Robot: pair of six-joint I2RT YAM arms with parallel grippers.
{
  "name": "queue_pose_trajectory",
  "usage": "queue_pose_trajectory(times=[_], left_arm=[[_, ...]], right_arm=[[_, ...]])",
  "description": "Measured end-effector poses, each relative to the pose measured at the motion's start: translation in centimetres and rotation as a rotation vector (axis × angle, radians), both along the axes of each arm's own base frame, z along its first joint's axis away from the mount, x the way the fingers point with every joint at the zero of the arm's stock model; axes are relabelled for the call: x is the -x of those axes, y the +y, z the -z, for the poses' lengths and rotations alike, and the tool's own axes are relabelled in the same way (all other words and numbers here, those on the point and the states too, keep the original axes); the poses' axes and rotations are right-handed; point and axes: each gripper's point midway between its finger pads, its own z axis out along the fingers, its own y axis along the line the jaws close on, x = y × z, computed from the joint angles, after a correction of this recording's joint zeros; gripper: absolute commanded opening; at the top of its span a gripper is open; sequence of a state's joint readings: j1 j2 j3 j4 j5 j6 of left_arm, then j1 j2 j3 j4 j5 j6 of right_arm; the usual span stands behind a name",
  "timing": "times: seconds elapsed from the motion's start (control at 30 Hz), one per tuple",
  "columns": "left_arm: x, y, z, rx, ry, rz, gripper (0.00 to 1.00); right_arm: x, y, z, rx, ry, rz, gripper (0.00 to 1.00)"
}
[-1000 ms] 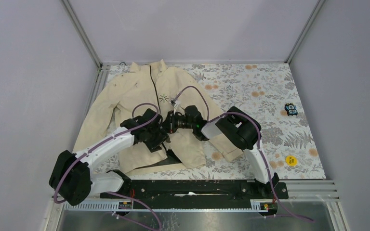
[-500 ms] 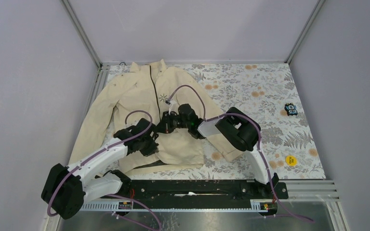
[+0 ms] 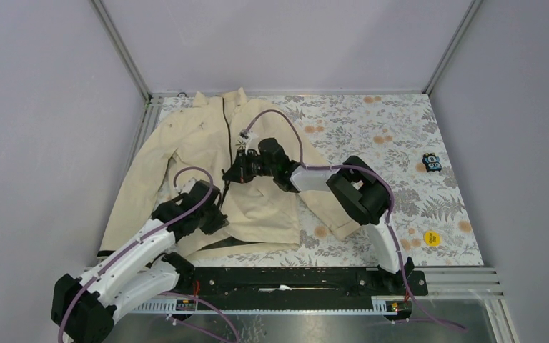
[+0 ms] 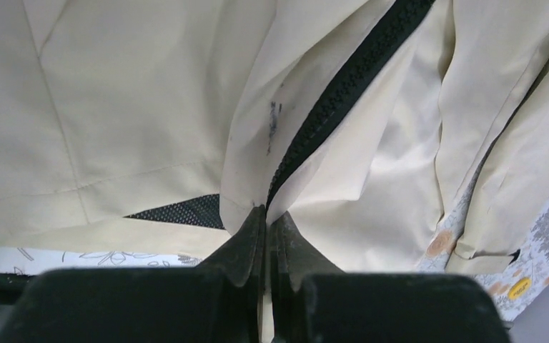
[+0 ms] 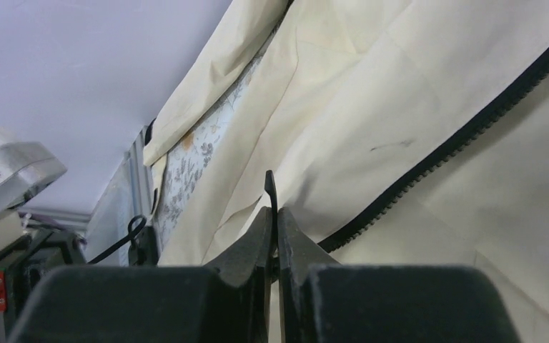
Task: Zip up the jacket
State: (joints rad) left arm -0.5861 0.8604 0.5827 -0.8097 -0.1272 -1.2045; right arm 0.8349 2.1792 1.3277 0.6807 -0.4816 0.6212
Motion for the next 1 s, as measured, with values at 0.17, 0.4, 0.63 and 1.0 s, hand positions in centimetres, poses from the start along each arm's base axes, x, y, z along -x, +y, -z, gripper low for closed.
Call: queue_pose_trajectory(times=[0.17, 0.4, 0.63, 1.0], left_arm=[[-0.5, 0.2, -1.1, 0.007, -0.044, -0.014, 0.00], [-0.4, 1.0, -3.8, 0.005, -0.099, -0.023, 0.00], [2.2, 2.2, -3.4, -0.035, -0.014, 0.003, 0.00], [4.2, 1.5, -4.4, -0.044, 0.049, 0.203, 0.00]], right_arm=[[-1.6, 1.2, -2.5, 0.033, -0.045, 0.000, 0.00], [-9.2, 4.3, -10.3, -0.029, -0.233, 0.101, 0.00], [-18.5, 2.9, -13.7, -0.072, -0.362, 0.260, 0.00], [-25.9, 1.3, -9.9, -0.076, -0.500, 0.399, 0.00]])
